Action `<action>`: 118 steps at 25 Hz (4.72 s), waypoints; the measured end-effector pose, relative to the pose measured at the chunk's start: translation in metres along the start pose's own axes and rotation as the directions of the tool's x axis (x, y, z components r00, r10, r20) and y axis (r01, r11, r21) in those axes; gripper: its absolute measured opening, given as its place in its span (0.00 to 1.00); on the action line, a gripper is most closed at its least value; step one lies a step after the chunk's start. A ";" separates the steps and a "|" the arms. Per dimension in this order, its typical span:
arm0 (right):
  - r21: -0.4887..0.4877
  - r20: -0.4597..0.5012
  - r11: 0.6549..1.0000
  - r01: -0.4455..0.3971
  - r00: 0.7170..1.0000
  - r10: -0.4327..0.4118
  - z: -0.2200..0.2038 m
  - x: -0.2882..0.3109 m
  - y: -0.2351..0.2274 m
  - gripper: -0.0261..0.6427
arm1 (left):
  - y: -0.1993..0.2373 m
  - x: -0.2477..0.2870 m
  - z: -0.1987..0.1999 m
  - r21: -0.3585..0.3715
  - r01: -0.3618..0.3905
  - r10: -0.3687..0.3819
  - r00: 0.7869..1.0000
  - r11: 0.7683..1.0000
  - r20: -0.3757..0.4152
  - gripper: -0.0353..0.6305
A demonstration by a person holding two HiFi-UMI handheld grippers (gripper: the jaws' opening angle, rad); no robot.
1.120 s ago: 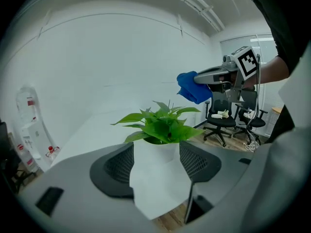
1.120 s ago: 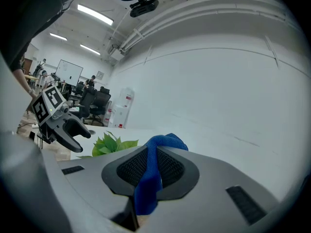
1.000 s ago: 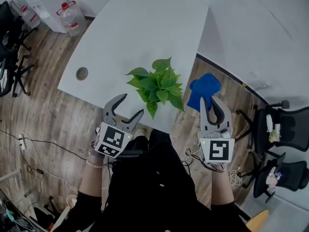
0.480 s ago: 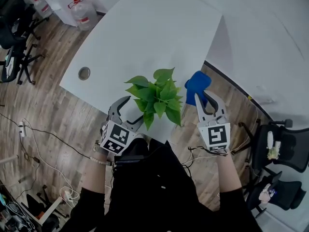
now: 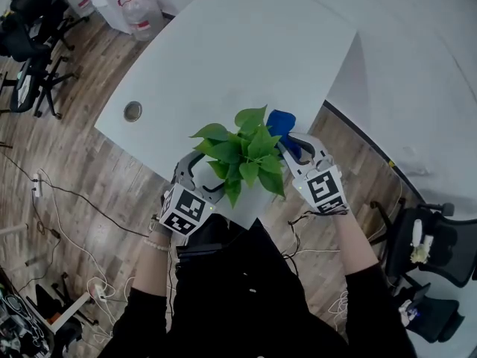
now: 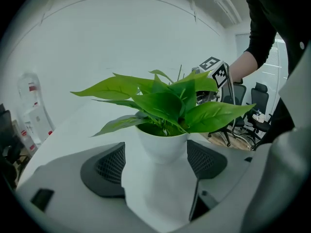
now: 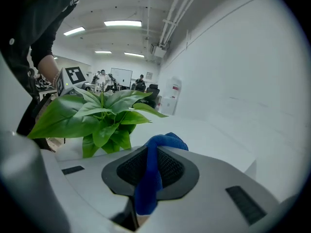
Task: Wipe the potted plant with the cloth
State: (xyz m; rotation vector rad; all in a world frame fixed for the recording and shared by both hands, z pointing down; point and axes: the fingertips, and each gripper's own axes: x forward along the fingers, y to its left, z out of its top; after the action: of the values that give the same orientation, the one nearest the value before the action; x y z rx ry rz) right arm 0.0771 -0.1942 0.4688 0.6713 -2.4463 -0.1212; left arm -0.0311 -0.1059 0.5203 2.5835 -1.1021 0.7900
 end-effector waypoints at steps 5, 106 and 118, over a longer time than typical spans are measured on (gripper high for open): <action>0.011 0.039 0.993 -0.118 0.992 0.118 0.010 0.020 0.012 0.16 | 0.002 0.002 0.004 0.021 -0.009 0.009 1.000 1.000 -0.007 0.63; -0.090 -0.065 0.894 -0.438 0.899 0.434 -0.014 0.056 0.043 0.16 | -0.007 0.016 0.007 0.031 0.007 -0.005 0.998 0.999 -0.058 0.60; 0.159 -0.015 0.977 -0.144 0.989 0.148 -0.029 0.018 0.068 0.16 | -0.008 0.015 0.006 -0.019 -0.011 0.010 0.999 1.000 -0.048 0.59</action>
State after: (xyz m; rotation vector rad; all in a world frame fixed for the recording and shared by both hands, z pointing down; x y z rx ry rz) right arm 0.0514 -0.1416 0.5178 0.5530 -2.4878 0.1405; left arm -0.0145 -0.1115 0.5236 2.5317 -1.1054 0.8347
